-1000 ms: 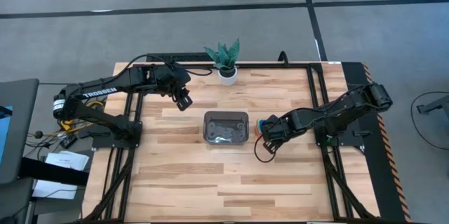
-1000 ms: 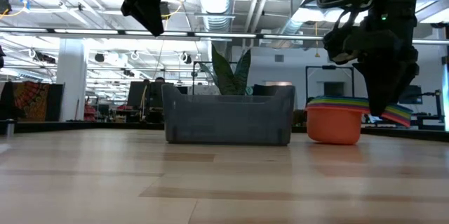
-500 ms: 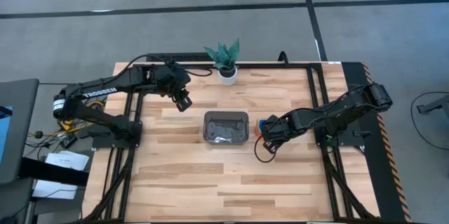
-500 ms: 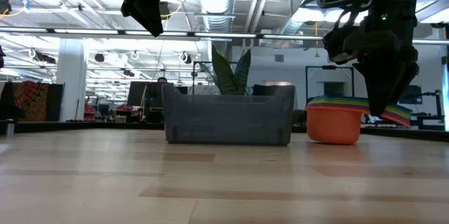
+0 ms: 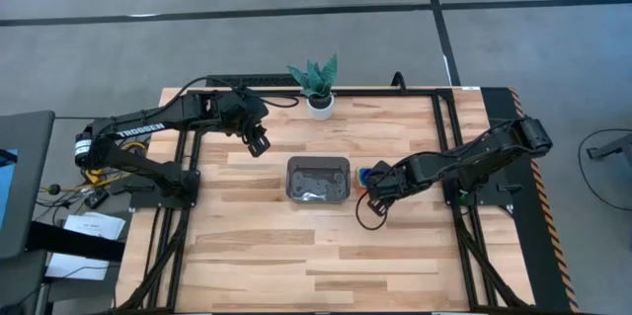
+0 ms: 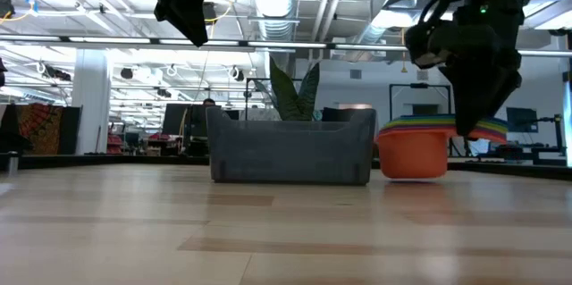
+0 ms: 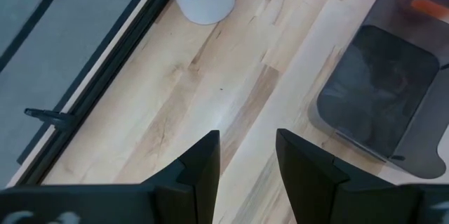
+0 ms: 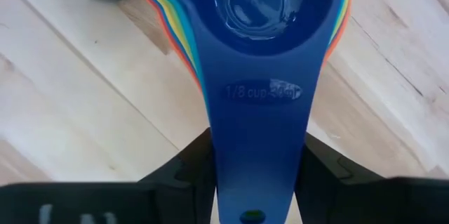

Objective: Nest measuring cups in basket
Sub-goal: Put the nested measuring cups into the black bin

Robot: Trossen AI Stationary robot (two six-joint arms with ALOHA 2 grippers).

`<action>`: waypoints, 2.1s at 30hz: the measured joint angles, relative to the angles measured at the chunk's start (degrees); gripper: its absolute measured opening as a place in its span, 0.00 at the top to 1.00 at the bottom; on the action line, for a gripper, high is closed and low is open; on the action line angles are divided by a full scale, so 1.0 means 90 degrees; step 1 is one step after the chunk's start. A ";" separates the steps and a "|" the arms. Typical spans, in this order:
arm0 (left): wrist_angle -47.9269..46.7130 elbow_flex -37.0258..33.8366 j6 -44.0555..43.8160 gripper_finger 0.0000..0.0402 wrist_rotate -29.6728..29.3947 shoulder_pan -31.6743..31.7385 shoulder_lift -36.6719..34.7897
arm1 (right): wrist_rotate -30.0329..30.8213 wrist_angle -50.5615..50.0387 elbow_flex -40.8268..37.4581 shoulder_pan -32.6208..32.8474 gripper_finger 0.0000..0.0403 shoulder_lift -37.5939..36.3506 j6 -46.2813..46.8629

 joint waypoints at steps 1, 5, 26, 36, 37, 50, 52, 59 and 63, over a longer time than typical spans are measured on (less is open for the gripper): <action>0.0000 0.0000 -0.0003 0.68 -0.0001 0.0001 0.0000 | 0.0003 -0.0007 0.0017 0.0000 0.60 0.0000 -0.0003; 0.0000 0.0000 -0.0009 0.68 -0.0001 0.0000 0.0000 | 0.0008 -0.0037 0.0028 0.0030 0.61 0.0000 0.0000; 0.0027 0.0000 -0.0154 0.68 0.0028 0.0002 0.0000 | 0.0573 -0.1276 0.1209 0.0292 0.60 -0.0163 -0.0102; 0.0024 0.0000 -0.0188 0.68 0.0031 0.0002 0.0000 | 0.0634 -0.1330 0.1890 0.0103 0.59 -0.0167 -0.0780; 0.0024 0.0000 -0.0189 0.68 0.0031 0.0000 0.0000 | 0.0633 -0.1259 0.1917 0.0061 0.59 -0.0166 -0.0864; 0.0012 0.0000 -0.0188 0.68 0.0038 0.0000 0.0000 | 0.0367 -0.0547 0.2696 -0.0536 0.59 0.0672 -0.2309; 0.0012 0.0000 -0.0169 0.68 0.0038 0.0000 0.0000 | 0.0255 -0.0560 0.3011 -0.0615 0.60 0.1042 -0.2595; -0.0042 0.0002 -0.0147 0.68 0.0048 0.0002 0.0000 | 0.0122 -0.0661 0.4237 -0.0771 0.59 0.2320 -0.3624; -0.0149 0.0002 -0.0145 0.68 0.0028 0.0002 0.0000 | 0.0104 -0.0710 0.4781 -0.0844 0.59 0.2958 -0.4124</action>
